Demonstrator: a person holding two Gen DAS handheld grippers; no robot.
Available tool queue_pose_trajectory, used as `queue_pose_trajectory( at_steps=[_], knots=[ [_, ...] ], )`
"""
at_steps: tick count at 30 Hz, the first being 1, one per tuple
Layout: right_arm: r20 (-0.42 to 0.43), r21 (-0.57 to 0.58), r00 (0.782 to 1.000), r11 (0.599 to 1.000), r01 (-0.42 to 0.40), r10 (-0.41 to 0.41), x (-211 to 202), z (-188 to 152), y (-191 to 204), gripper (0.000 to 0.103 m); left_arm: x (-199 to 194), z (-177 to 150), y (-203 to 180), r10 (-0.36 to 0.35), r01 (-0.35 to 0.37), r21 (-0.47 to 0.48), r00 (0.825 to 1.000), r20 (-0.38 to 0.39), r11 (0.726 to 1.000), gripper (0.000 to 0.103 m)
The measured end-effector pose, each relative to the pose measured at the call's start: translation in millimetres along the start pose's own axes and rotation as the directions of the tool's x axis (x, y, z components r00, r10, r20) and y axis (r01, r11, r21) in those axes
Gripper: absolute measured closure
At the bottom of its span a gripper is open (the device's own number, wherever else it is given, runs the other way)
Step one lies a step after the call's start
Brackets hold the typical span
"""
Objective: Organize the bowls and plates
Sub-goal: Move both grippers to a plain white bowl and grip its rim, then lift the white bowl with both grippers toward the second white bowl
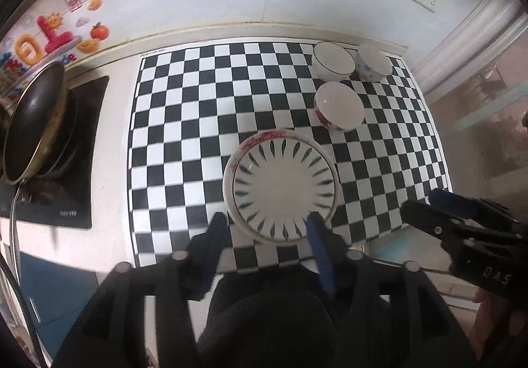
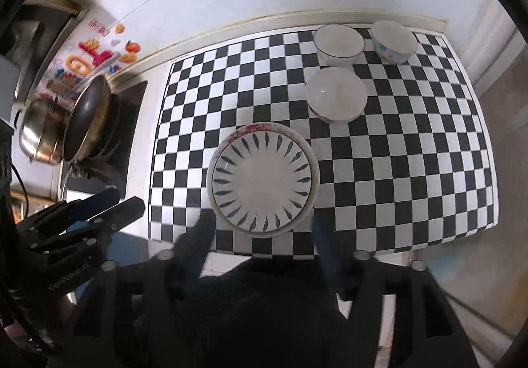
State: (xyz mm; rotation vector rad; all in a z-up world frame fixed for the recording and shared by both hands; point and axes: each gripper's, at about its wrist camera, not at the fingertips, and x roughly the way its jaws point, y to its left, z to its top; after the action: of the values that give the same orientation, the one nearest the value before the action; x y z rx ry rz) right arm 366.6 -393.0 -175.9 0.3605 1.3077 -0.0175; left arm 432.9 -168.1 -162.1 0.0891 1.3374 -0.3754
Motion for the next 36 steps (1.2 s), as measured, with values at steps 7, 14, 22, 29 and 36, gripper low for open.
queue_pose_trajectory(
  at_steps=[7, 14, 22, 29, 36],
  knots=[
    [0.042, 0.138, 0.997, 0.988, 0.063, -0.069, 23, 38, -75, 0.038, 54, 47, -9, -0.027, 0.027, -0.016, 1.0, 0.004, 0.999, 0.045],
    [0.005, 0.198, 1.0, 0.98, -0.003, 0.002, 97, 108, -159, 0.038, 156, 116, -37, -0.138, 0.128, -0.089, 0.984, -0.111, 0.988, 0.045],
    [-0.142, 0.165, 0.985, 0.983, -0.075, 0.099, 213, 180, -211, 0.042, 265, 167, -79, -0.132, 0.095, -0.156, 0.959, -0.251, 0.983, 0.053],
    [-0.244, 0.161, 0.95, 0.974, -0.159, 0.196, 269, 191, -224, 0.083, 295, 173, -89, -0.075, 0.027, -0.184, 0.963, -0.26, 0.982, 0.093],
    [-0.258, 0.067, 0.96, 0.993, -0.093, 0.107, 262, 179, -218, 0.089, 277, 160, -112, -0.033, -0.005, -0.156, 0.97, -0.241, 0.988, 0.095]
  ],
)
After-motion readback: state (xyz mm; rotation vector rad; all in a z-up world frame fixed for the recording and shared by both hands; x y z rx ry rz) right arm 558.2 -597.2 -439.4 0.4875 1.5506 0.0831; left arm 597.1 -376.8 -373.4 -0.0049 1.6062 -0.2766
